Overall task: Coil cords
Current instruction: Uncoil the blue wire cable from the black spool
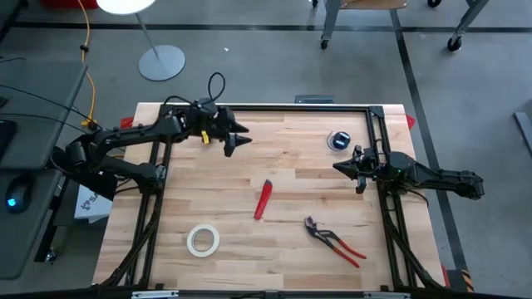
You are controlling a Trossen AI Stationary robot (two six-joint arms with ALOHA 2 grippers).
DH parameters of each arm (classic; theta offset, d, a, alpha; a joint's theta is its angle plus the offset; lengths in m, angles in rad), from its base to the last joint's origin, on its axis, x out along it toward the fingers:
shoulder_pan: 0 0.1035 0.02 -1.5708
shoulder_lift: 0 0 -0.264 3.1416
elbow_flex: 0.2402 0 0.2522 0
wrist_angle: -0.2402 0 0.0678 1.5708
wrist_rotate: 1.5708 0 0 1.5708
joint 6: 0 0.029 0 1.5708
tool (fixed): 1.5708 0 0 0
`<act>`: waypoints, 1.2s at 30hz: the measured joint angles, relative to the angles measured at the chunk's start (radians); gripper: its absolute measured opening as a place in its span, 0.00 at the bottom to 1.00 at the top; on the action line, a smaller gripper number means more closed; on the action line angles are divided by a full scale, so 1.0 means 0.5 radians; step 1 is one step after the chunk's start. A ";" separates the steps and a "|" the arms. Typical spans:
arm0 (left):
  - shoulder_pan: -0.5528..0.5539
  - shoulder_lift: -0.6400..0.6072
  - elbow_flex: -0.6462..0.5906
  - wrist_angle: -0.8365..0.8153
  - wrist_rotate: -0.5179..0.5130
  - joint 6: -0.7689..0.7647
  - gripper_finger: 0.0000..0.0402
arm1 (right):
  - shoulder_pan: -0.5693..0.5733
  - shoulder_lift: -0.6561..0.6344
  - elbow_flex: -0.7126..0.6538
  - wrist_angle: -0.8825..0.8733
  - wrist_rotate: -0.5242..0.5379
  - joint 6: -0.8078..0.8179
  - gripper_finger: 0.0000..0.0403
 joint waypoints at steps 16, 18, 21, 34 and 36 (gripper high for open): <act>0.038 0.000 -0.001 -0.001 0.031 -0.057 0.52 | 0.000 0.000 0.000 0.001 0.000 0.000 0.00; 0.038 0.000 -0.001 0.000 0.031 -0.057 0.49 | 0.000 -0.001 0.000 0.000 0.000 0.000 0.00; 0.038 0.000 -0.001 0.001 0.025 -0.057 0.46 | 0.000 0.000 0.000 0.001 0.000 0.000 0.00; 0.038 0.000 -0.002 -0.001 -0.063 -0.054 0.13 | 0.000 0.000 0.000 0.000 0.000 0.000 0.00; 0.038 0.000 -0.002 -0.001 -0.063 -0.054 0.05 | 0.000 0.000 0.000 0.001 0.000 0.000 0.00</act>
